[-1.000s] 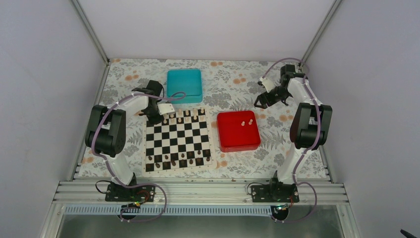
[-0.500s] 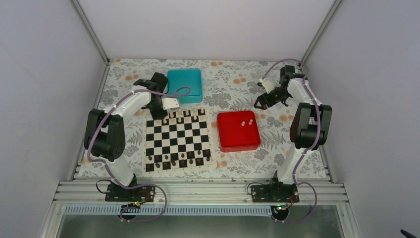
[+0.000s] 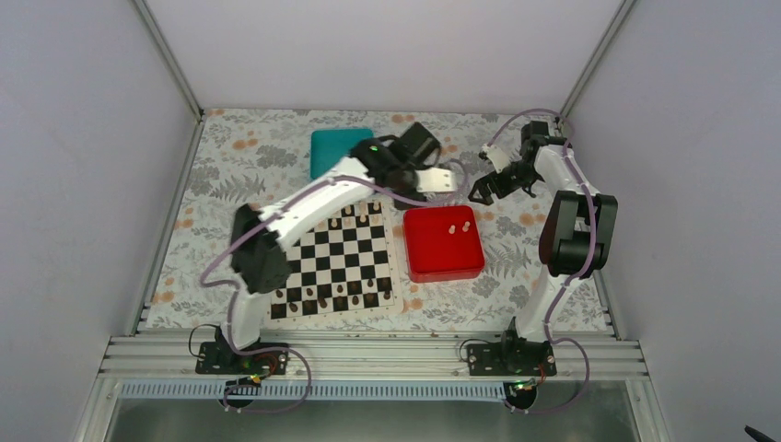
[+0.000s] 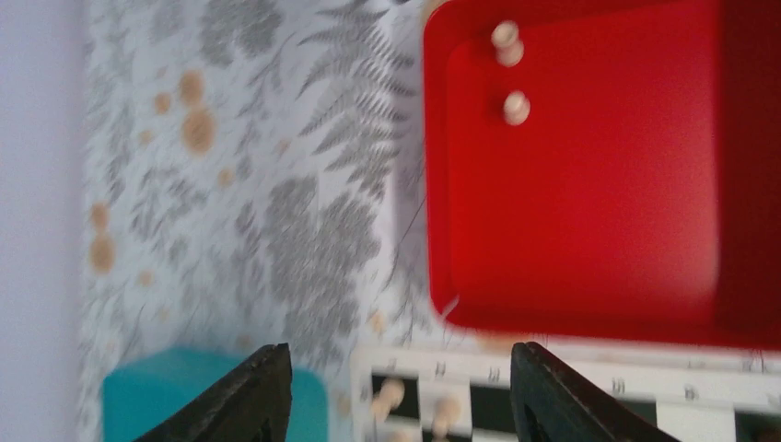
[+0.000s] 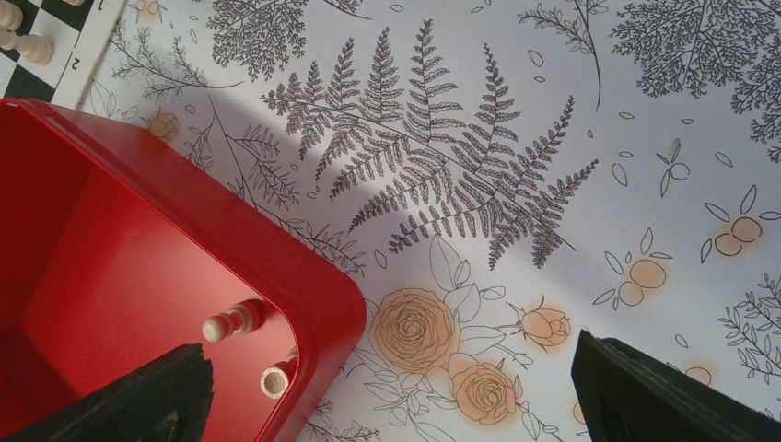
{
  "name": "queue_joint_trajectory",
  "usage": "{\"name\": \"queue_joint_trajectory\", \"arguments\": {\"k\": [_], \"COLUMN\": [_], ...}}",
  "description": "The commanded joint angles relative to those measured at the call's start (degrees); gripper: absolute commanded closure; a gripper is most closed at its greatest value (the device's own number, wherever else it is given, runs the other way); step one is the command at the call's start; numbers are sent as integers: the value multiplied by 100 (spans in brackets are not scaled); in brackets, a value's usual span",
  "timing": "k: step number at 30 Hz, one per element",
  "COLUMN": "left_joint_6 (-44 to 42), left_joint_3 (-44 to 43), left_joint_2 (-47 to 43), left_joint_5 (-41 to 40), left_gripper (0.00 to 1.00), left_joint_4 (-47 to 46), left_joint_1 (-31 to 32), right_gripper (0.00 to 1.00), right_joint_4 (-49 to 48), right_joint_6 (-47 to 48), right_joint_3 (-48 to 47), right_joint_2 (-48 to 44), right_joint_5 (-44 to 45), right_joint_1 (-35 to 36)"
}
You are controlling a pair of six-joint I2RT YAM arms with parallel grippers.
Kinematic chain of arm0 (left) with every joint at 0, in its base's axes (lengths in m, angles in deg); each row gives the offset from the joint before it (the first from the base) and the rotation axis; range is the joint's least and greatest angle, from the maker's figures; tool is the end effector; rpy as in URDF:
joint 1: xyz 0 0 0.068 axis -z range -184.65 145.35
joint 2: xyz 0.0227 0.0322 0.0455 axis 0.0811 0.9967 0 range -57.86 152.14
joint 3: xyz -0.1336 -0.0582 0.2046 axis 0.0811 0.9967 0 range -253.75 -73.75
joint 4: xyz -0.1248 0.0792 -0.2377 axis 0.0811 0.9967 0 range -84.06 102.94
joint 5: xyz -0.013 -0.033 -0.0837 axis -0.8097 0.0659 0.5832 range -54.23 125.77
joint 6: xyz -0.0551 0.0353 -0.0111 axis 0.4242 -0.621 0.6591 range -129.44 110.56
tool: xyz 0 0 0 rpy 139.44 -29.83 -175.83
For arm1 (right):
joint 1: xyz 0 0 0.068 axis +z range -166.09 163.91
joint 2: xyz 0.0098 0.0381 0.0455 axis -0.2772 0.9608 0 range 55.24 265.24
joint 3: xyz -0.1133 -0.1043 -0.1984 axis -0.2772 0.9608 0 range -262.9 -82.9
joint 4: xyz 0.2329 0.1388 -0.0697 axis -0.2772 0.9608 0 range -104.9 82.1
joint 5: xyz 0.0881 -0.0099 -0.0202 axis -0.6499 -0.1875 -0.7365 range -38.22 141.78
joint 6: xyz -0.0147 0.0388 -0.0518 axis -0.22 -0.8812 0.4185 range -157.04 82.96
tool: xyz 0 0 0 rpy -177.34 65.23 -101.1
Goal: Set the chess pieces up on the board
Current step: Pick up the chess piece from the storage box.
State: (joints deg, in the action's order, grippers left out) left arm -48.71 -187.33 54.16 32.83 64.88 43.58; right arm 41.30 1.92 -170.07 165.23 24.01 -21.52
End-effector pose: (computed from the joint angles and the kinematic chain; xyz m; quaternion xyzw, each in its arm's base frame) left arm 0.2962 -0.3277 0.2981 0.6583 0.6980 0.0027 0.2818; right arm 0.3934 -0.0128 0.1748 -0.3007 0.9187 0.1860 0.1762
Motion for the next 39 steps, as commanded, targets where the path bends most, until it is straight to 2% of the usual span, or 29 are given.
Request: {"name": "queue_joint_trajectory", "arguments": {"k": [1,5,11,24,39], "left_joint_6": [407,379,424,26,-62], "left_joint_3": [-1146,-2020,-2781,-2504,-2676], "left_joint_2": [1268,2319,3093,3219,3673], "left_joint_5": [358,520,666,1549,1463], "left_gripper": [40,38,34,34,36], "left_joint_4": [-89,92,248,148,-61], "left_joint_1": [278,461,559,631,627], "right_gripper": [0,0,0,0,0], "right_joint_4": [-70,-150,-206,-250,-263], "right_joint_6": [-134,-214,-291,-325,-368], "right_joint_3": [-71,-78,-120,-114,-125], "right_joint_2": [8,-39,-70,-48,-70], "right_joint_5": [-85,-62,2,-48,-25], "right_joint_1": [-139,-260,-382,-397,-397]}}
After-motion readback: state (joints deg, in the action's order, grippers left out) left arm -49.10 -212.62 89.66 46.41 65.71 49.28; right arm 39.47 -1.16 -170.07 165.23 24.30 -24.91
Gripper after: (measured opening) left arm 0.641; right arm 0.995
